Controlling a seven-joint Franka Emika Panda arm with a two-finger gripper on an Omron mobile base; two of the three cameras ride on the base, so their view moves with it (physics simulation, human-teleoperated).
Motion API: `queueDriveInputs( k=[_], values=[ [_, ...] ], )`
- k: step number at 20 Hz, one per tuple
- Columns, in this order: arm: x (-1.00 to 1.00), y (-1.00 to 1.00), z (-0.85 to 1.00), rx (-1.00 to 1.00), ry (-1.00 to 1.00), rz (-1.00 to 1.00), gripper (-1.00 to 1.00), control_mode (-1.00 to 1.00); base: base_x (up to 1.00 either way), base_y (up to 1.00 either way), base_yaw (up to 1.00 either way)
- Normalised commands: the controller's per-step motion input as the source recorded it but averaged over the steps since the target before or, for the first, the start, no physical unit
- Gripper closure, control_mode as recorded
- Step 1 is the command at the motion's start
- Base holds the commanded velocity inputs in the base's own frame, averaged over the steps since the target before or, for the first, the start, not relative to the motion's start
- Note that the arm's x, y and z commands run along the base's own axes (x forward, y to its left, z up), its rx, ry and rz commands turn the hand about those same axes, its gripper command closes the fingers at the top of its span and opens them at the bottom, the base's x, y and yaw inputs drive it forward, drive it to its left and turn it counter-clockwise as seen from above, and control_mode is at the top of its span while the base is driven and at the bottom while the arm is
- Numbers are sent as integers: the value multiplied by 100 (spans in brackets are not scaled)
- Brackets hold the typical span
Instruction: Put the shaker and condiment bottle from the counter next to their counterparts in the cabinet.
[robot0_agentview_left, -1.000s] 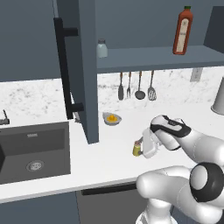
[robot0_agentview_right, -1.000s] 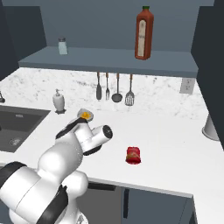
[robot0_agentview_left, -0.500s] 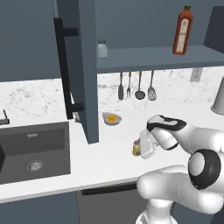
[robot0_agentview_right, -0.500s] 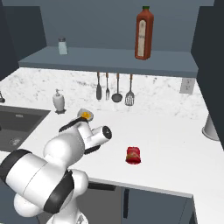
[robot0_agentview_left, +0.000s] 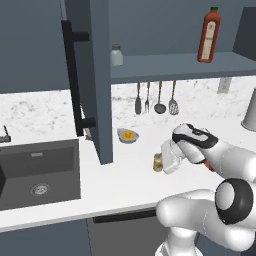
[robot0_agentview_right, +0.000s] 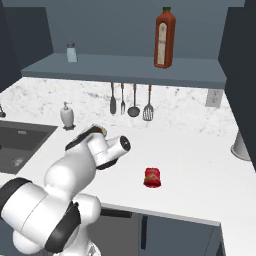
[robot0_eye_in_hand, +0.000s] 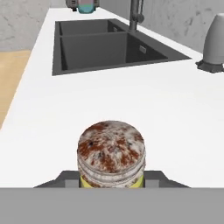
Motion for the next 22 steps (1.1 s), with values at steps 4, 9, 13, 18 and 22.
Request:
queueDriveInputs(
  k=[4, 9, 13, 18, 22],
  values=[
    [-14, 14, 100, 0, -1, -10, 100, -100, 0, 0, 0],
    [-7, 51, 100, 0, -11, -20, 100, -100, 0, 0, 0],
    [-15, 57, 100, 0, -30, -24, 100, -100, 0, 0, 0],
    [-1, 27, 100, 1, -7, -25, 100, -100, 0, 0, 0],
    [0, 5, 100, 1, 0, -21, 100, -100, 0, 0, 0]
  ],
)
